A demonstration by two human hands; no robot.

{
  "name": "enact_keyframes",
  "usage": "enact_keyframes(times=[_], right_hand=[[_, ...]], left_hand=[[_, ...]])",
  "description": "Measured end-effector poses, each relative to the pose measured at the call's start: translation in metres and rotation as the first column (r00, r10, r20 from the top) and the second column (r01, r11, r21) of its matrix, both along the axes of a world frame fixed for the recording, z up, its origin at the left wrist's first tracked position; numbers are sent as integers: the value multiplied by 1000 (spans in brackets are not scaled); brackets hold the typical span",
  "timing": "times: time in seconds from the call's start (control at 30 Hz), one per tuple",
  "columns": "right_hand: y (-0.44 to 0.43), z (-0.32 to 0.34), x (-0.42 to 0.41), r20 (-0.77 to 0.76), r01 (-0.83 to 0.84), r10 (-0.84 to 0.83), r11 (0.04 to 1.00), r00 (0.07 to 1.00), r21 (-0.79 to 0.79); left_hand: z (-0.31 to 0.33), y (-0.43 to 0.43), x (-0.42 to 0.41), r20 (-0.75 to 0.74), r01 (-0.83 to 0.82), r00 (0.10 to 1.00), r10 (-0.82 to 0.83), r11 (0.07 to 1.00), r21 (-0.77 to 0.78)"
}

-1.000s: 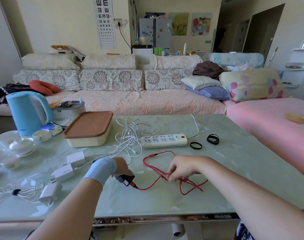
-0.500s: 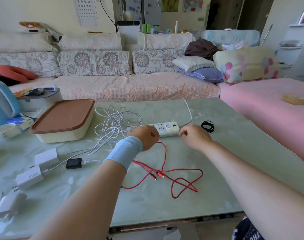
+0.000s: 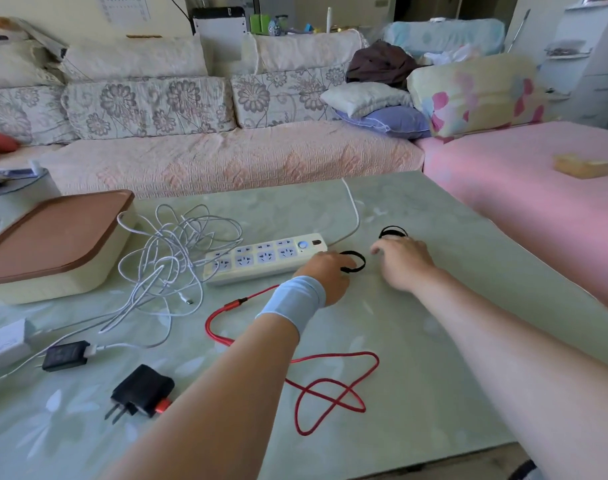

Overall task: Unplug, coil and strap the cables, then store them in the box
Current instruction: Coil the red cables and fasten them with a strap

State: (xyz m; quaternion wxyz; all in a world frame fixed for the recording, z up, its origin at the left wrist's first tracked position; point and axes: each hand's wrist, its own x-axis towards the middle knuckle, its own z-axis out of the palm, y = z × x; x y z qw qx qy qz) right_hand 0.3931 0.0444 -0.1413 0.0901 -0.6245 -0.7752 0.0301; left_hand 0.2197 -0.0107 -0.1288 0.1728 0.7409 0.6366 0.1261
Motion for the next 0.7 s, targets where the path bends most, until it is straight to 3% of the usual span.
enact_keyframes(times=[0.1, 0.17, 0.3, 0.37, 0.47, 0.5, 0.63, 0.7], right_hand=[[3, 0, 0, -110, 27, -19, 997, 994, 69], [0, 3, -3, -291, 33, -9, 996, 957, 79], [-16, 19, -18, -734, -8, -25, 999, 679, -41], [-27, 28, -26, -842, -94, -27, 991, 538, -92], [-42, 38, -37, -907, -243, -37, 958, 420, -152], [-46, 41, -41, -909, -270, -29, 951, 415, -153], [-56, 46, -55, -916, -347, -18, 923, 401, -170], [-58, 47, -63, -935, -382, -40, 906, 353, -183]], left_hand=[[-3, 2, -6, 126, -75, 989, 75, 997, -10], [-1, -1, -11, 225, -122, 967, 121, 992, -9], [6, -5, -21, 382, -189, 908, 173, 982, 5], [12, -8, -22, 569, -207, 797, 205, 976, -62], [26, -14, -25, 843, -191, 443, 306, 951, -244], [31, -15, -28, 861, -191, 394, 322, 945, -266], [39, -22, -48, 852, -171, 378, 363, 931, -321], [40, -25, -56, 891, -147, 241, 384, 922, -358]])
